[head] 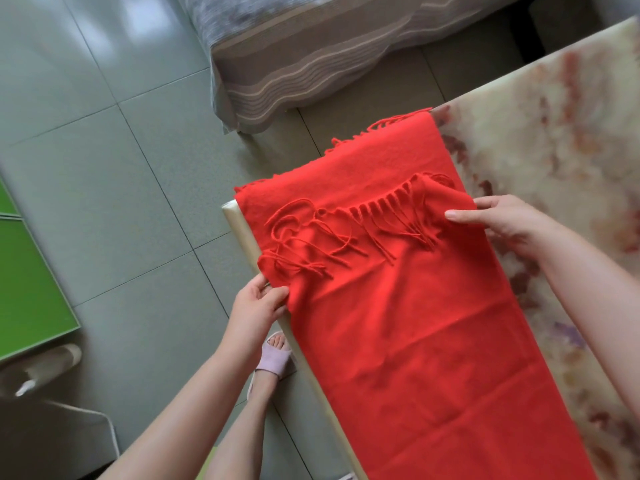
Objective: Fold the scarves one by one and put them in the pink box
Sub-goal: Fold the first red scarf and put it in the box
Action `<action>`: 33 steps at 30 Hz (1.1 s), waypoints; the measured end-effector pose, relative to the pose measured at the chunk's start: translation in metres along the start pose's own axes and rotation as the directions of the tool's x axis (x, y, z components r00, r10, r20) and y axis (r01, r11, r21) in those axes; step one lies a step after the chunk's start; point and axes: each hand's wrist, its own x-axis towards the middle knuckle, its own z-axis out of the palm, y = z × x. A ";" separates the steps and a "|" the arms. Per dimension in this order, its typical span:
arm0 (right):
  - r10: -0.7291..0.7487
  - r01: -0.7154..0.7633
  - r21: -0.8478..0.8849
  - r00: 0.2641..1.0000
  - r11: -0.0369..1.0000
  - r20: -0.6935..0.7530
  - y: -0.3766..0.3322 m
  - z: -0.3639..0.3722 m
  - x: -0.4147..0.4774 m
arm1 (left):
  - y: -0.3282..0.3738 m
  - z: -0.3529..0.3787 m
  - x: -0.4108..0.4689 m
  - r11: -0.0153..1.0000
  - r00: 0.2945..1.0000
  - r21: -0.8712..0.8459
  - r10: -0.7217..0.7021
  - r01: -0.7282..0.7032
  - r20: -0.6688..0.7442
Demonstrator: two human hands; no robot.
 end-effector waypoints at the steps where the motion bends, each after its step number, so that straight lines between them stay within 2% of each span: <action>1: -0.037 0.038 0.060 0.999 0.997 -0.017 0.000 0.001 -0.002 | 0.000 0.000 -0.001 1.000 1.000 0.005 0.013 -0.013 0.001; 6: -0.144 0.151 0.178 0.988 0.972 -0.051 -0.002 0.007 -0.009 | 0.001 0.004 0.003 0.999 0.994 -0.028 0.014 -0.017 -0.104; 9: -0.198 0.210 0.167 0.976 0.963 -0.087 0.001 0.008 -0.009 | 0.002 0.009 0.004 0.997 0.987 -0.081 0.006 -0.019 -0.161; 12: -0.254 0.280 0.239 0.958 0.930 -0.135 -0.006 0.009 -0.011 | 0.007 0.010 0.002 0.992 0.979 -0.103 0.048 -0.070 -0.200; 16: -0.363 0.403 0.398 0.915 0.824 -0.175 -0.042 0.008 -0.018 | 0.038 0.010 0.006 0.963 0.961 -0.206 0.121 -0.175 -0.250; 19: -0.449 0.488 0.522 0.869 0.700 -0.210 -0.078 0.003 -0.014 | 0.073 0.006 0.019 0.871 0.937 -0.375 0.228 -0.317 -0.264; 21: -0.450 0.508 0.551 0.858 0.662 -0.250 -0.090 0.006 0.000 | 0.087 0.004 0.031 0.844 0.911 -0.369 0.295 -0.390 -0.289; 23: -0.382 0.469 0.430 0.882 0.771 -0.277 -0.087 0.016 0.019 | 0.085 0.003 0.042 0.897 0.922 -0.300 0.231 -0.325 -0.310; 25: -0.300 0.370 0.233 0.910 0.899 -0.288 -0.076 0.026 0.037 | 0.077 0.001 0.049 0.949 0.941 -0.230 0.139 -0.216 -0.309; 28: -0.337 0.375 0.058 0.884 0.925 -0.325 -0.078 0.032 0.048 | 0.075 -0.001 0.050 0.973 0.971 -0.202 0.061 -0.109 -0.230; 30: -0.366 0.397 0.039 0.877 0.917 -0.311 -0.086 0.035 0.047 | 0.079 -0.002 0.047 0.973 0.985 -0.221 0.022 -0.060 -0.169; 33: -0.331 0.406 0.203 0.887 0.891 -0.322 -0.102 0.033 0.040 | 0.089 -0.002 0.046 0.936 0.981 -0.334 0.051 -0.113 -0.188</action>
